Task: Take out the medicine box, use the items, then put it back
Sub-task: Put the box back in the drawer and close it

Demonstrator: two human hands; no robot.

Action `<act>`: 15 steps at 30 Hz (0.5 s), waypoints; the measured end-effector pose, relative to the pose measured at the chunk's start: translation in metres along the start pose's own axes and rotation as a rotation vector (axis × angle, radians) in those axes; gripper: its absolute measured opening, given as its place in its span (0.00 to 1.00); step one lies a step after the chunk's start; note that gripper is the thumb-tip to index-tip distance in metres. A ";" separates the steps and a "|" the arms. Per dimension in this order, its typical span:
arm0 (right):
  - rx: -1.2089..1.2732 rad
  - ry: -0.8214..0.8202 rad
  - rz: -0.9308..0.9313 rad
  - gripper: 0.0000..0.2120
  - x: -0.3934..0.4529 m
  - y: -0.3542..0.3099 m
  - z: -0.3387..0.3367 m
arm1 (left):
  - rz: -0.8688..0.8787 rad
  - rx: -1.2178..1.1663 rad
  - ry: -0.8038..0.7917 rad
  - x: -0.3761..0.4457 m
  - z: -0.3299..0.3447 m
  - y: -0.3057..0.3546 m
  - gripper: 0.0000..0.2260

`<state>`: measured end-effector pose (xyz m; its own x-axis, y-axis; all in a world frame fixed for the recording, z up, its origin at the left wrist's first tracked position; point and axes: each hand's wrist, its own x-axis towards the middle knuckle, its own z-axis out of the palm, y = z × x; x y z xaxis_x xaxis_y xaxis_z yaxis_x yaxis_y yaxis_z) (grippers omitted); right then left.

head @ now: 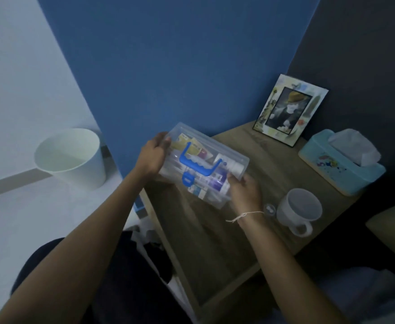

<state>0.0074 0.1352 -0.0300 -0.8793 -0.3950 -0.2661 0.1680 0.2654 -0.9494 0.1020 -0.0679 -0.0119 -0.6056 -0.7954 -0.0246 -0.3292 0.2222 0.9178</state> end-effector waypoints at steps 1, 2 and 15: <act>0.013 -0.012 0.012 0.08 -0.010 0.007 0.002 | -0.015 0.002 -0.011 -0.007 -0.005 -0.005 0.17; 0.026 -0.019 0.020 0.09 -0.018 0.013 0.005 | -0.030 0.011 -0.027 -0.013 -0.010 -0.010 0.17; -0.160 -0.052 0.021 0.19 -0.070 0.083 0.012 | -0.062 0.404 -0.303 -0.025 0.001 -0.065 0.16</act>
<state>0.0883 0.1742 -0.0925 -0.8514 -0.4315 -0.2980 0.1095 0.4095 -0.9057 0.1372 -0.0619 -0.0715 -0.7393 -0.6281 -0.2428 -0.5887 0.4279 0.6858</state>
